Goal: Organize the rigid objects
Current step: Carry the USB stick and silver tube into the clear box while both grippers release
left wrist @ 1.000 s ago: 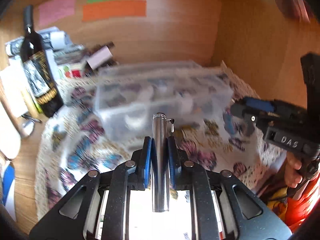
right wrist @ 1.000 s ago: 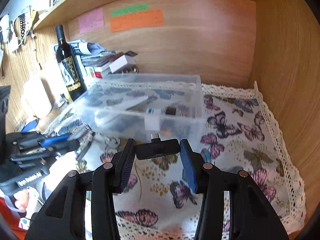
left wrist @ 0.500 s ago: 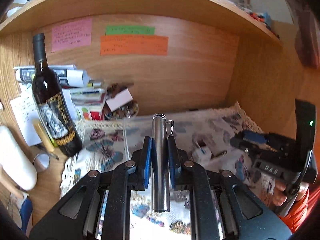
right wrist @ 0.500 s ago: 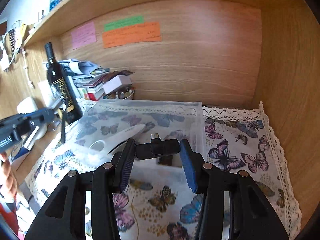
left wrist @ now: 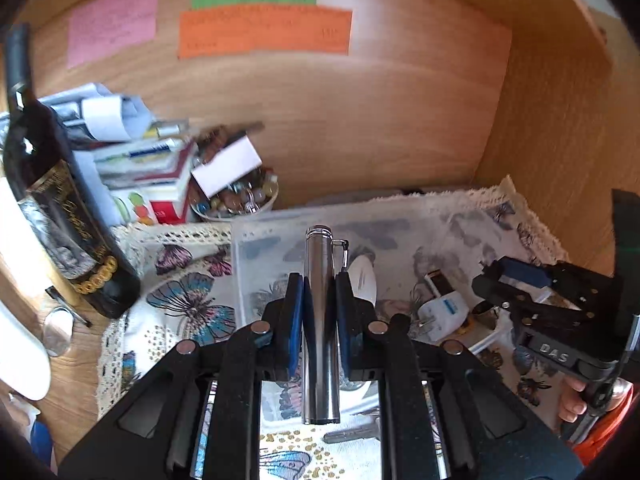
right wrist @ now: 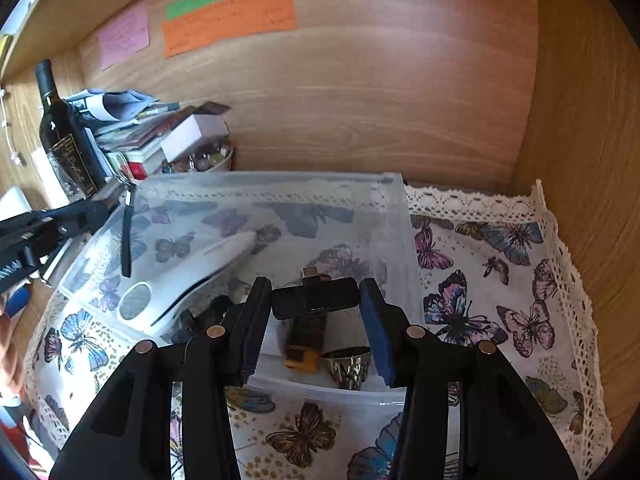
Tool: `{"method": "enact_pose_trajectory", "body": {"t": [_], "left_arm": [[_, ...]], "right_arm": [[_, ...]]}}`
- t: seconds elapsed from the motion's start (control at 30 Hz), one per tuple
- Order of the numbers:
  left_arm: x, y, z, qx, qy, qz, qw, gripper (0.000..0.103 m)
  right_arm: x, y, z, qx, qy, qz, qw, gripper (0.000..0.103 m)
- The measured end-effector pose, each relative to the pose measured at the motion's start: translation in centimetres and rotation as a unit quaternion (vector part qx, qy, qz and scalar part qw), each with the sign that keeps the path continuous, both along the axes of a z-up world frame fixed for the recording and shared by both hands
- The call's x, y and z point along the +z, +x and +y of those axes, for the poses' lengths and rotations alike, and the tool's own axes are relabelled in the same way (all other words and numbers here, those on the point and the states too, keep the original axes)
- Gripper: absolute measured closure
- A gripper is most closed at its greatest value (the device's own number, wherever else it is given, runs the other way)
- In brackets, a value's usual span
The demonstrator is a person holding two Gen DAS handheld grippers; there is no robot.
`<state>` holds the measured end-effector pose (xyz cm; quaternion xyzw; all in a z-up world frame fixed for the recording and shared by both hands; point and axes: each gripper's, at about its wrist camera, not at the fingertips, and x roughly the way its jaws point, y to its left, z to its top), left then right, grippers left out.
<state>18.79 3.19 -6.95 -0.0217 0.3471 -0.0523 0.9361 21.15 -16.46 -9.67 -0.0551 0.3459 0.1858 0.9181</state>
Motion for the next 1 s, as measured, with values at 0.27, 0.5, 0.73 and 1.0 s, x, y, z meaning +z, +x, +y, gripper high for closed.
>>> {"method": "enact_pose_trajectory", "body": {"t": [0.27,0.5,0.73,1.0], "left_arm": [[-1.7,1.7,-0.7,-0.008,0.007,0.023,0.9997,0.088],[-2.7,2.5,-0.8,-0.014,0.004,0.04,0.9991,0.088],[-2.9,2.9,-0.9,-0.017,0.01,0.053,0.9984,0.088],[-0.5,-0.2,-0.3,-0.021,0.007,0.014,0.9997,0.064]], "right_arm": [[0.3,-0.8,0.1,0.012,0.004,0.001,1.0,0.056],[1.4,-2.9,0.6,0.039,0.009,-0.017,0.999,0.052],[1.1,-5.8,1.0,0.052,0.005,-0.019,0.998,0.049],[-0.2,-7.5,3.1,0.093,-0.016,0.001,0.996,0.049]]}}
